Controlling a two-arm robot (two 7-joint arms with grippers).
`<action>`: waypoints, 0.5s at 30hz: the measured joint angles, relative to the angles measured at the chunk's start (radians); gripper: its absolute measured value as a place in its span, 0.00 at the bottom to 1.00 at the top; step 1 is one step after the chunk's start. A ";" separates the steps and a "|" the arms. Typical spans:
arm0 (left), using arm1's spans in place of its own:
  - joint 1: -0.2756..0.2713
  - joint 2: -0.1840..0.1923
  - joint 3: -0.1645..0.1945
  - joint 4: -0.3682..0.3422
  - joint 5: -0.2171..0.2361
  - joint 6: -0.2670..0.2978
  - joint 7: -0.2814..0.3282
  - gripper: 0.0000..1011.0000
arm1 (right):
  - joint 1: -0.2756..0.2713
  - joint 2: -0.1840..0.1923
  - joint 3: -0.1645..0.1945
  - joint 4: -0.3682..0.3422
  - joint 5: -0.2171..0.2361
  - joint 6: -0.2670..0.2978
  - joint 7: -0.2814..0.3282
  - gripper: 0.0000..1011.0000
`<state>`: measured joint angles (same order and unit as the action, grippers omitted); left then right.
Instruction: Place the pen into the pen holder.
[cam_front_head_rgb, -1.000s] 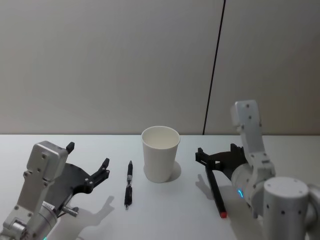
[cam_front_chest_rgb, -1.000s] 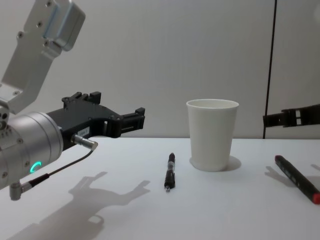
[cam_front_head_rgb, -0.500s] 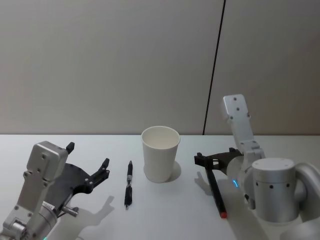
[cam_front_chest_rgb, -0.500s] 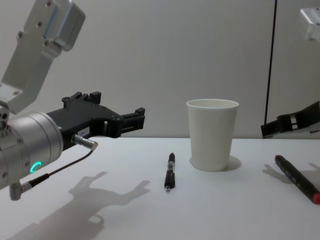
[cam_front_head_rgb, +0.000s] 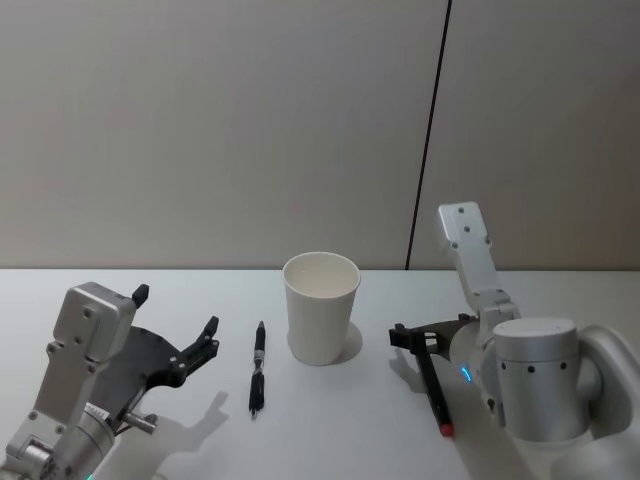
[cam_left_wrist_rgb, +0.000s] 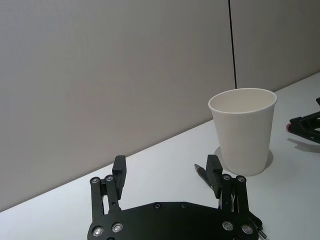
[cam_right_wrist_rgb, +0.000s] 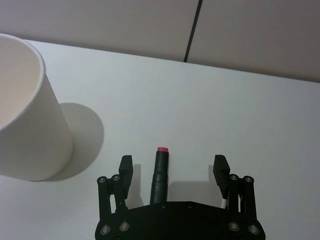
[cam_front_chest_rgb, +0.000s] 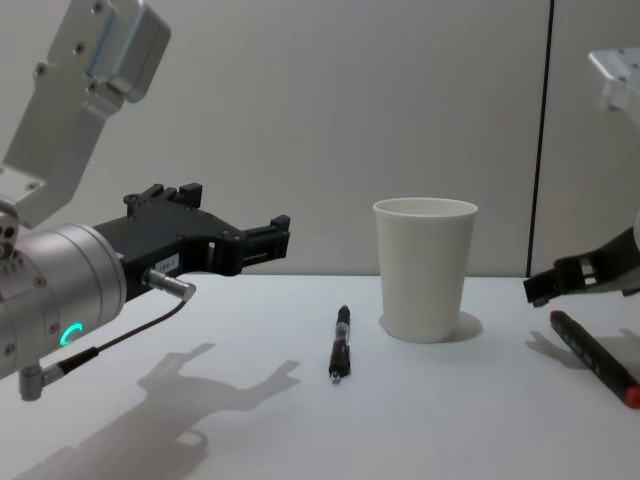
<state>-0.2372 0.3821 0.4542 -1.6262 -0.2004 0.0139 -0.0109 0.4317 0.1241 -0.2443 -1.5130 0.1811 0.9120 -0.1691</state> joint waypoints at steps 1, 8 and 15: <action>0.000 0.000 0.000 0.000 0.000 0.000 0.000 0.99 | 0.000 -0.002 0.002 0.005 -0.001 0.002 -0.002 0.99; 0.000 0.000 0.000 0.000 0.000 0.000 0.000 0.99 | -0.002 -0.014 0.012 0.028 -0.003 0.002 -0.007 0.99; 0.000 0.000 0.000 0.000 0.000 0.000 0.000 0.99 | -0.004 -0.024 0.014 0.049 -0.008 -0.007 -0.008 0.99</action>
<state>-0.2372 0.3822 0.4542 -1.6262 -0.2004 0.0139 -0.0109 0.4273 0.1000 -0.2307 -1.4637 0.1734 0.9052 -0.1769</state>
